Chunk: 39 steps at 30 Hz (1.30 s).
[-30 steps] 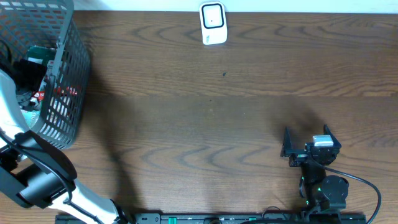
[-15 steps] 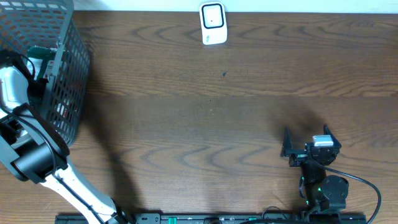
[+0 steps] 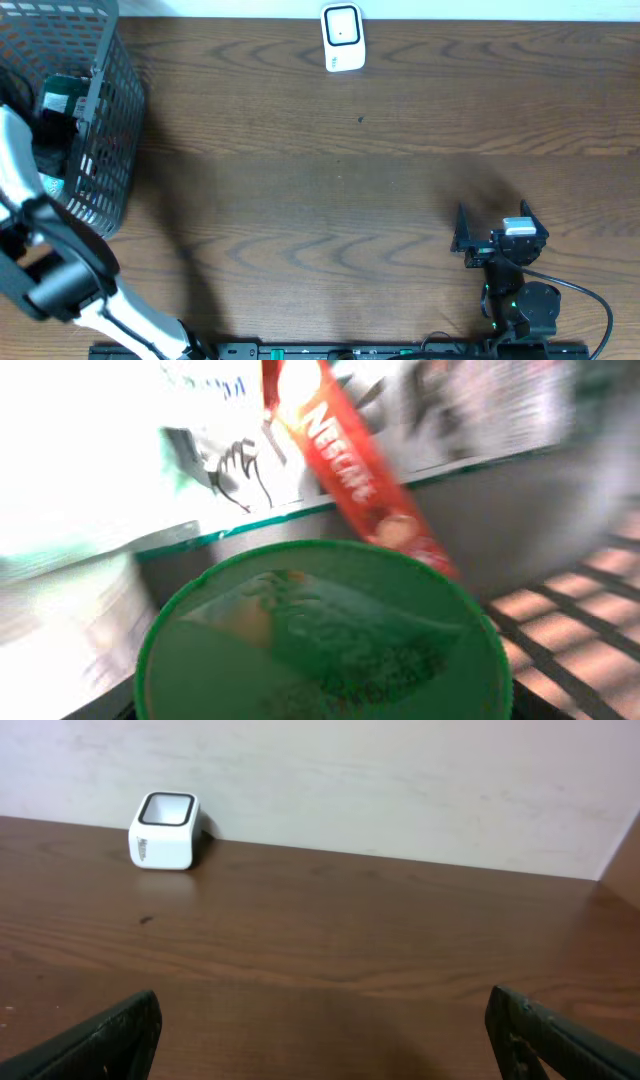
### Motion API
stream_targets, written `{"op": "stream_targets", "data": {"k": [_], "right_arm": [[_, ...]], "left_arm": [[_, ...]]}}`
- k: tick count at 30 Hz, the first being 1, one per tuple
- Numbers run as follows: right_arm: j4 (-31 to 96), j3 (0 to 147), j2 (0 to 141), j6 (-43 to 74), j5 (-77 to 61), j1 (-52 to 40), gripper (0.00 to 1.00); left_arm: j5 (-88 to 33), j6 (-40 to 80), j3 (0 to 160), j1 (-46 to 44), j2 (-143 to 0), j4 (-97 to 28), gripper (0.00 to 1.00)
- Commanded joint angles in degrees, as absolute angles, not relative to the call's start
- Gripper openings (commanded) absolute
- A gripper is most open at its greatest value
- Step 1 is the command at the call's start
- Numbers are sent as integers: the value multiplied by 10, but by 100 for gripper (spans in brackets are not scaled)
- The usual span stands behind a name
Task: Scan the item barcode
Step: 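Grasp the green-lidded jar in the basket with the left gripper, then carry the jar to the table center and set it down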
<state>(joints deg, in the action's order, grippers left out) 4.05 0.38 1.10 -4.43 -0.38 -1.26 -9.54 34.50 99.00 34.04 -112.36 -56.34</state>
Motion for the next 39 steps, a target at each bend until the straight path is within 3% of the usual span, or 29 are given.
{"op": "stream_targets", "data": {"k": [1,10,19,24,27,39], "right_arm": [[43,3,10,-48,-1,-3,99],[43,3,10,-48,-1,-3,99],[43,3,10,-48,-1,-3,99],[43,3,10,-48,-1,-3,99],[43,3,10,-48,-1,-3,99],[43,3,10,-48,-1,-3,99]], "left_arm": [[-37,341,1021,342,-1037,-563,57],[-23,310,1106,320,-875,-615,56],[-34,281,1111,78,-786,-727,55],[-34,281,1080,-119,-821,-772,55],[-34,281,1049,-191,-852,-773,56],[-36,283,990,-338,-1049,-762,56]]}}
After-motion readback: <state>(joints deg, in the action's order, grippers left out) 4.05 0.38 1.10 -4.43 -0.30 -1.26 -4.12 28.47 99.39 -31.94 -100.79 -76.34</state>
